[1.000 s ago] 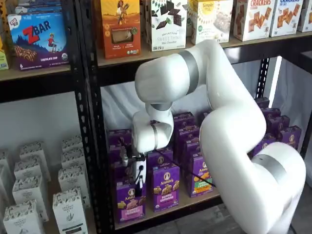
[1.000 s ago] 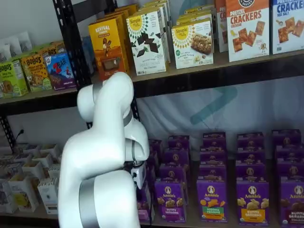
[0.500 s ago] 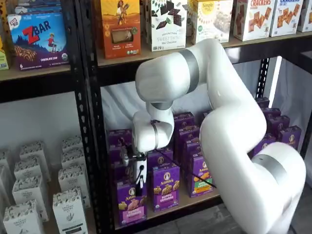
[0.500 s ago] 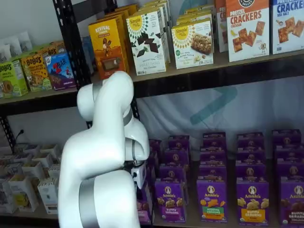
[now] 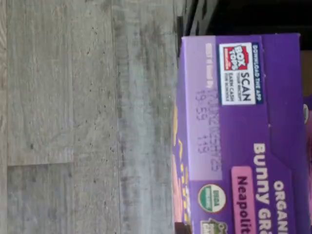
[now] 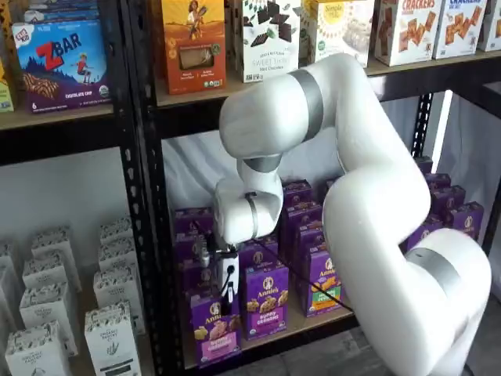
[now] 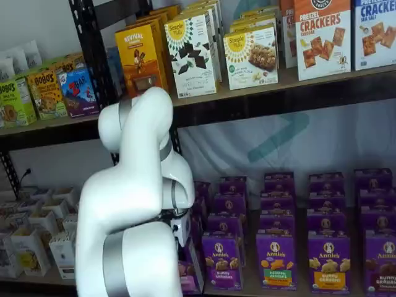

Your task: Pick up the purple box with a pink patch in the middle, on the bottom shelf, the first box from the left

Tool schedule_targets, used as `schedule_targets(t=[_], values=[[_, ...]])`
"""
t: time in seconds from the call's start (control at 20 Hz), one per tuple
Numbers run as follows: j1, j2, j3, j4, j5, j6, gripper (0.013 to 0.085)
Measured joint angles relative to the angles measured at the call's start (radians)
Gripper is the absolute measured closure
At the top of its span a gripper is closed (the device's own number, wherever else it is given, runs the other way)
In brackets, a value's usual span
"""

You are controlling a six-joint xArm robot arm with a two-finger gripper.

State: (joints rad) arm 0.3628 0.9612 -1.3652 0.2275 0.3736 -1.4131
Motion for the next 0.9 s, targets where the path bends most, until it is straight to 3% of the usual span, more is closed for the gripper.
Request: schedule_targets(t=[0.15, 0.45, 0.9], values=[[0.001, -0.028, 0.039, 0.001, -0.009, 0.000, 0.0650], [0.002, -0.119, 0.163, -0.044, -0.048, 0.039, 0.0650], [0.003, -0.346, 0.432, -0.091, -0.126, 0.081, 0.0650]])
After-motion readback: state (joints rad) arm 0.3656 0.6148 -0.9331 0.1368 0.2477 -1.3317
